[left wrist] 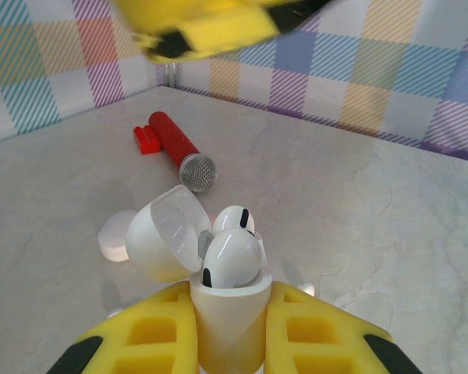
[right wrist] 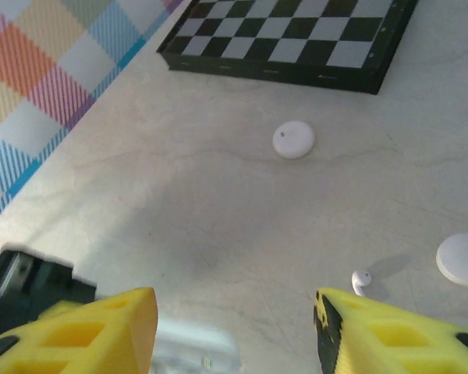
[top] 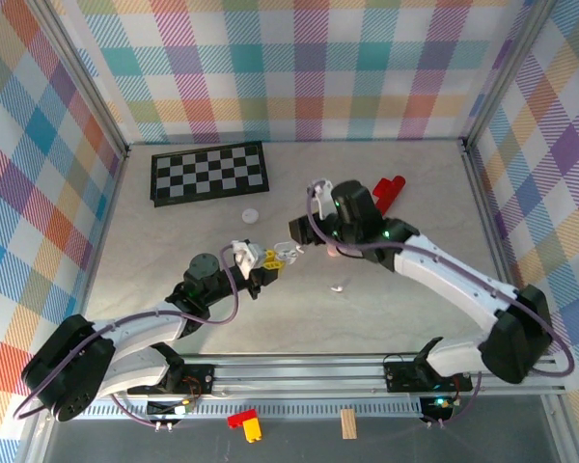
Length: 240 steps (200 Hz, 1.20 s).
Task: Insert wireless bluetooth earbuds into charging case
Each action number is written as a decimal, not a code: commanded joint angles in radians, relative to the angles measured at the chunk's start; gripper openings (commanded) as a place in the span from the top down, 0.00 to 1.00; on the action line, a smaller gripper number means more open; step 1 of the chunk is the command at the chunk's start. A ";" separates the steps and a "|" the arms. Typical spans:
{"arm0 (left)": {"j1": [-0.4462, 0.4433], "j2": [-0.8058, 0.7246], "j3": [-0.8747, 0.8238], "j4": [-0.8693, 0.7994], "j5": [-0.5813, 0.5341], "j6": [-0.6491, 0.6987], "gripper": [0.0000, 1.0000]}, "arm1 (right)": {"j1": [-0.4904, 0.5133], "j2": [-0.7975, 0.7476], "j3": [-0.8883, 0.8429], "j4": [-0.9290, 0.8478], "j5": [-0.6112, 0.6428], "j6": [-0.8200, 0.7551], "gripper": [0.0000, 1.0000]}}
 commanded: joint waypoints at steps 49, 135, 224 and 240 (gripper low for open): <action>-0.006 0.056 0.002 0.198 0.063 0.053 0.87 | -0.007 0.163 0.219 -0.281 -0.082 0.015 0.41; -0.006 0.011 -0.005 0.180 0.016 0.033 0.87 | -0.007 0.180 0.203 -0.397 -0.159 -0.070 0.38; -0.005 -0.009 0.028 0.100 0.029 -0.007 0.87 | -0.010 0.002 0.066 -0.274 -0.200 -0.113 0.38; -0.004 -0.025 0.057 0.022 0.071 -0.028 0.87 | -0.013 -0.066 0.009 -0.199 -0.222 -0.173 0.37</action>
